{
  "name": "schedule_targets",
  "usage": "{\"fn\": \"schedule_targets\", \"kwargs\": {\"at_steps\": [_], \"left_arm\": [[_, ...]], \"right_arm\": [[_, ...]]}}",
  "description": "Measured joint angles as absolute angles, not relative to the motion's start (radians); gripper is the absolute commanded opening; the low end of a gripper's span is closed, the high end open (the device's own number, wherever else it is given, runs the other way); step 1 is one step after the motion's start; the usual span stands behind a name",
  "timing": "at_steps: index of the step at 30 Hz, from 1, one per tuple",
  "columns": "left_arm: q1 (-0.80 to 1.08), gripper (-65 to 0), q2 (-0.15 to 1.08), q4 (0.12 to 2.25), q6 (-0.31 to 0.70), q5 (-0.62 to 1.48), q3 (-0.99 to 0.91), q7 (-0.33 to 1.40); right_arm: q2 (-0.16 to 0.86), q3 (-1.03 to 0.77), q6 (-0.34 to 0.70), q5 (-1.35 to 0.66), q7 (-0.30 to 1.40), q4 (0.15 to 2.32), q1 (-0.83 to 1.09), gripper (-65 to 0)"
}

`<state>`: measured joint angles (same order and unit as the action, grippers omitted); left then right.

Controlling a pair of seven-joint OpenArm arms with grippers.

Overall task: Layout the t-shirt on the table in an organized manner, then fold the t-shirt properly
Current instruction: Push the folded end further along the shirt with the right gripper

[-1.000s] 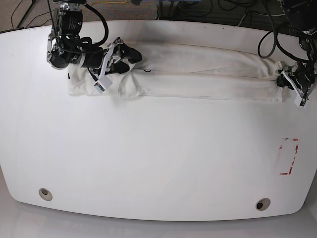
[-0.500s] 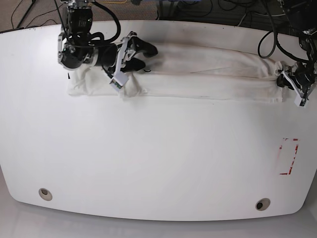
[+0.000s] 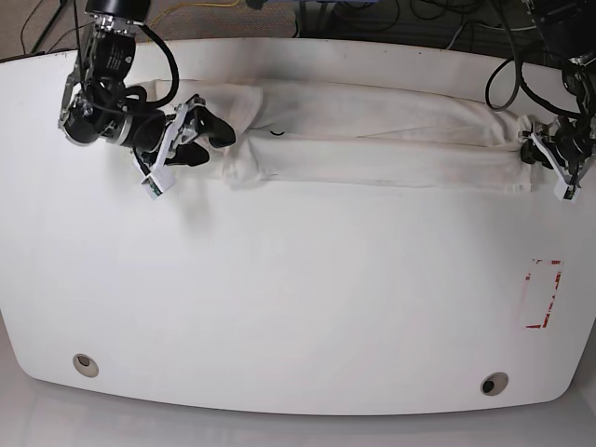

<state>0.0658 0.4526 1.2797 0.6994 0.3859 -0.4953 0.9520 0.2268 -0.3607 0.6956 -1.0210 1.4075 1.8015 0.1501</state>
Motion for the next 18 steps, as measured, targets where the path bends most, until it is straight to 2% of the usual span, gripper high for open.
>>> {"fn": "schedule_targets", "kwargs": {"at_steps": [10, 18], "left_arm": [[0.064, -38.2, 0.431, 1.281, 0.696, 0.385, -0.500, 0.945], [0.061, -38.2, 0.424, 1.283, 0.697, 0.393, -0.496, 0.939]], "right_arm": [[0.215, -0.362, 0.696, -1.026, 1.372, 1.627, 0.076, -25.7], [0.159, -0.358, 0.696, -1.026, 1.363, 1.554, 0.051, -25.7]]}}
